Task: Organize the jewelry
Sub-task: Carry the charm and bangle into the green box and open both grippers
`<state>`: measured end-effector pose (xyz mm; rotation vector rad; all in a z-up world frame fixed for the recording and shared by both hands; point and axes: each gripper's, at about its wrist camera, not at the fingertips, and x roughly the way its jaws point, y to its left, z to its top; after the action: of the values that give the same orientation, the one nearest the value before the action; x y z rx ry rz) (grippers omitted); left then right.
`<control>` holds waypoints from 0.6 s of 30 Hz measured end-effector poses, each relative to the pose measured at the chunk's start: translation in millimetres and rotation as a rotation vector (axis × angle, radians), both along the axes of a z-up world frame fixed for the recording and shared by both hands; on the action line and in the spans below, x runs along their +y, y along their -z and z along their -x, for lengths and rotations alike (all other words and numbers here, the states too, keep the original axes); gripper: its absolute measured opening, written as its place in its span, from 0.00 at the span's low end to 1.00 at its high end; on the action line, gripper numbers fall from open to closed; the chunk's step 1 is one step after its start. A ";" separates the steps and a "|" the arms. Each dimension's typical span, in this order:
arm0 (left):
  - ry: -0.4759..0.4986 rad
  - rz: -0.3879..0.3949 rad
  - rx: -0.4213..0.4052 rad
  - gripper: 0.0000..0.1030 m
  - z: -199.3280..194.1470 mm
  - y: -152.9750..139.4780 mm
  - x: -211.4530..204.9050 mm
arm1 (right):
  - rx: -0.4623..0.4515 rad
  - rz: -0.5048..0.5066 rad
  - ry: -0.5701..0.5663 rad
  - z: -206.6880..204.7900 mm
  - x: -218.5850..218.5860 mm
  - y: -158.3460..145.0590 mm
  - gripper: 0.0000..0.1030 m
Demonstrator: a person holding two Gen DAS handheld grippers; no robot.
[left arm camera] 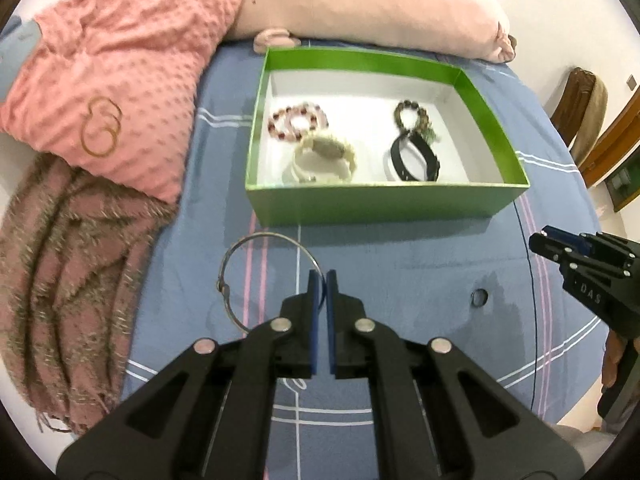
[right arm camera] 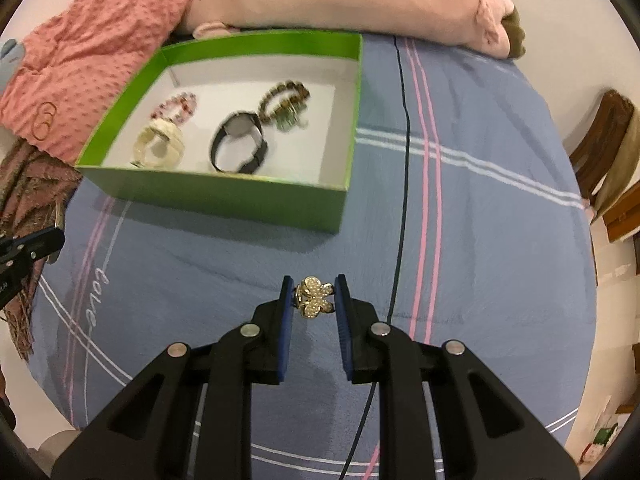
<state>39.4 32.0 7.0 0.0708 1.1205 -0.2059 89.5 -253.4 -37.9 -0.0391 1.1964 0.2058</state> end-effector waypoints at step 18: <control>-0.031 -0.002 -0.148 0.03 -6.0 -52.1 -18.7 | -0.187 -0.072 -0.025 1.1 23.6 -78.1 0.20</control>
<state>45.5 13.3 59.1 0.0693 0.9736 -0.1690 88.4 -229.8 40.2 -0.0100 1.0016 0.2611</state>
